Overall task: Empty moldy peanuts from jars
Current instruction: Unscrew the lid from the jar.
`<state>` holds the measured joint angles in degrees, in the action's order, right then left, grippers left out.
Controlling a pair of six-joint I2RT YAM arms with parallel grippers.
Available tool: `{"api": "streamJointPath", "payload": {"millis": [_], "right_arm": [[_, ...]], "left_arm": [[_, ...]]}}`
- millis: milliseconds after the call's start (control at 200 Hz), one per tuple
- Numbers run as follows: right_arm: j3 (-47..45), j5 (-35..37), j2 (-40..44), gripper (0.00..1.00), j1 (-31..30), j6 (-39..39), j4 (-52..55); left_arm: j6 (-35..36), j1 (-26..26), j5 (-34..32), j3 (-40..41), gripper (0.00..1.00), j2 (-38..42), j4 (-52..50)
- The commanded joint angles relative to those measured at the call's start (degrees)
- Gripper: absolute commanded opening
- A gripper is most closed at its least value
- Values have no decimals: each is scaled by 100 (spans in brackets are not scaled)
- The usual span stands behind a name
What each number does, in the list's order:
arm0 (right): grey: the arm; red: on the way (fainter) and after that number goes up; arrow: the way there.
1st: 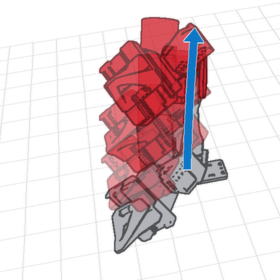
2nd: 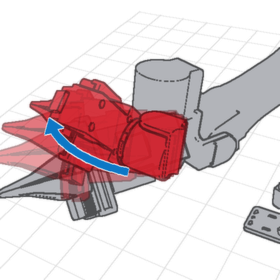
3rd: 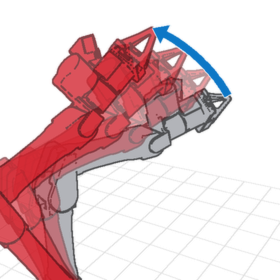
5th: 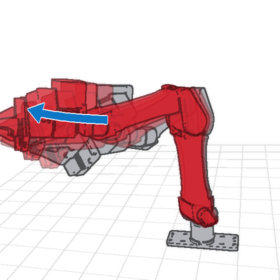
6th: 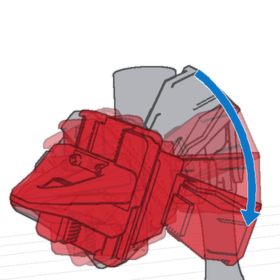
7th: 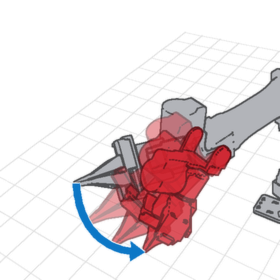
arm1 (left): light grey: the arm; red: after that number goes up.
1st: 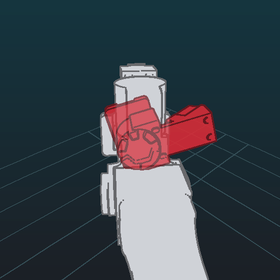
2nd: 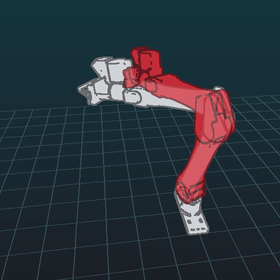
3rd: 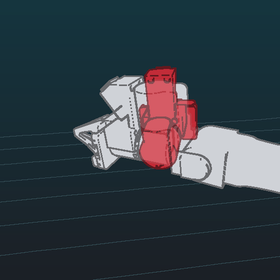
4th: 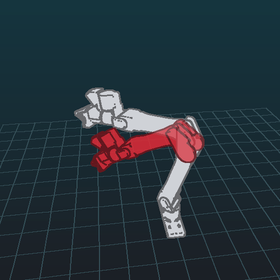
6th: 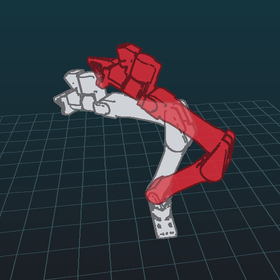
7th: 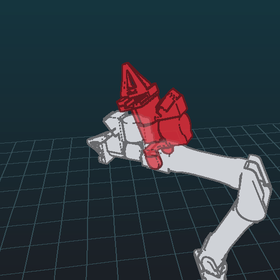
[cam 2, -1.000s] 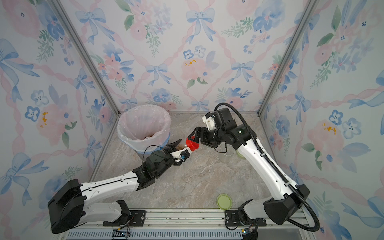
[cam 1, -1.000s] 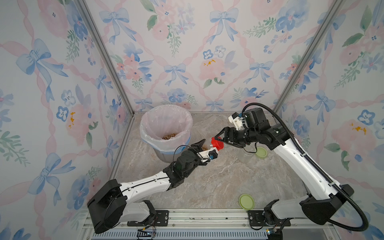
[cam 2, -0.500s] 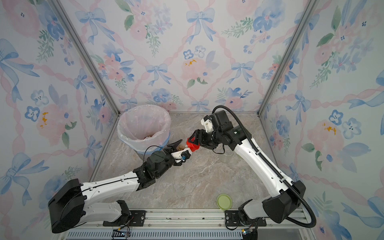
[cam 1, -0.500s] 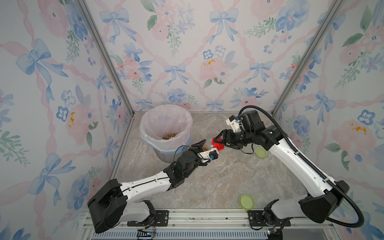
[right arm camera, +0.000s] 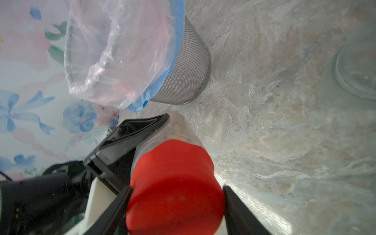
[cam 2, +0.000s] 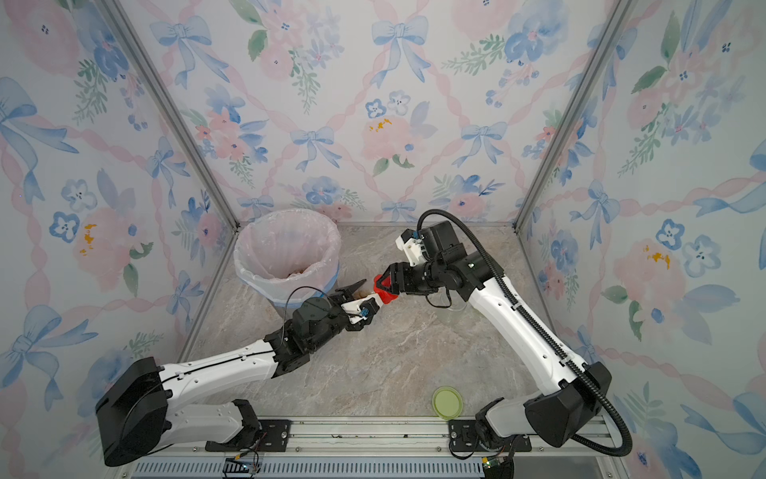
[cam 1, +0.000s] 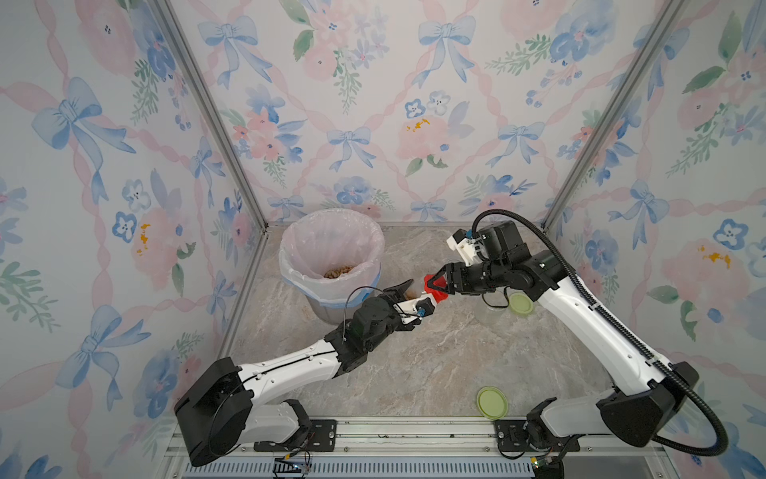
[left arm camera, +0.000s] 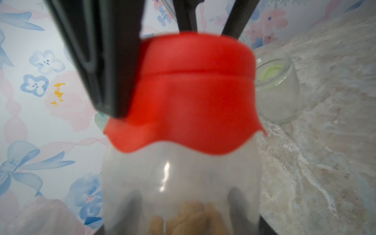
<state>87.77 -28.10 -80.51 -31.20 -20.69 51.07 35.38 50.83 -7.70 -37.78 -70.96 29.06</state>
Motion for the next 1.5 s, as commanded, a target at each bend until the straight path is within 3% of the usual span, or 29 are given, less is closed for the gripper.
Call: {"api": "streamJointPath", "payload": {"millis": [0,190,395,600,850,975,1070,1120,1165,1205,1275,1345,1495], "right_arm": [[187,-557,-122,51,129,1931,677],[470,-1077,-219,50,295,3414,1113],[1072,-1228,-524,50,495,4418,2061],[1215,-1918,-682,53,978,4957,2244],[892,-1911,-284,66,1021,4386,1431],[513,-1521,160,78,1274,3297,463],[114,-1123,548,88,1485,1376,-641],[82,-989,553,88,1545,293,-758],[113,-1084,487,78,1488,-594,-614],[91,-963,514,75,1341,-931,-511],[-181,-231,802,80,927,-1688,-613],[-521,-227,962,77,708,-2411,-822],[-359,3,814,76,343,-2765,-475]], "left_arm": [[-644,-38,1230,83,0,308,464],[-742,-47,1298,188,0,377,301],[-787,-97,1263,280,0,550,211],[-778,-230,1254,375,0,741,79],[-791,-251,1176,355,0,755,30],[-736,-249,959,328,0,780,41],[-612,-249,633,281,0,814,42],[-421,-244,439,256,0,814,46],[-268,-232,222,220,0,819,43],[-141,-213,19,196,0,815,51],[76,-170,-318,156,0,825,56],[307,-123,-605,134,0,807,77],[673,-12,-1073,78,0,644,92]]}}
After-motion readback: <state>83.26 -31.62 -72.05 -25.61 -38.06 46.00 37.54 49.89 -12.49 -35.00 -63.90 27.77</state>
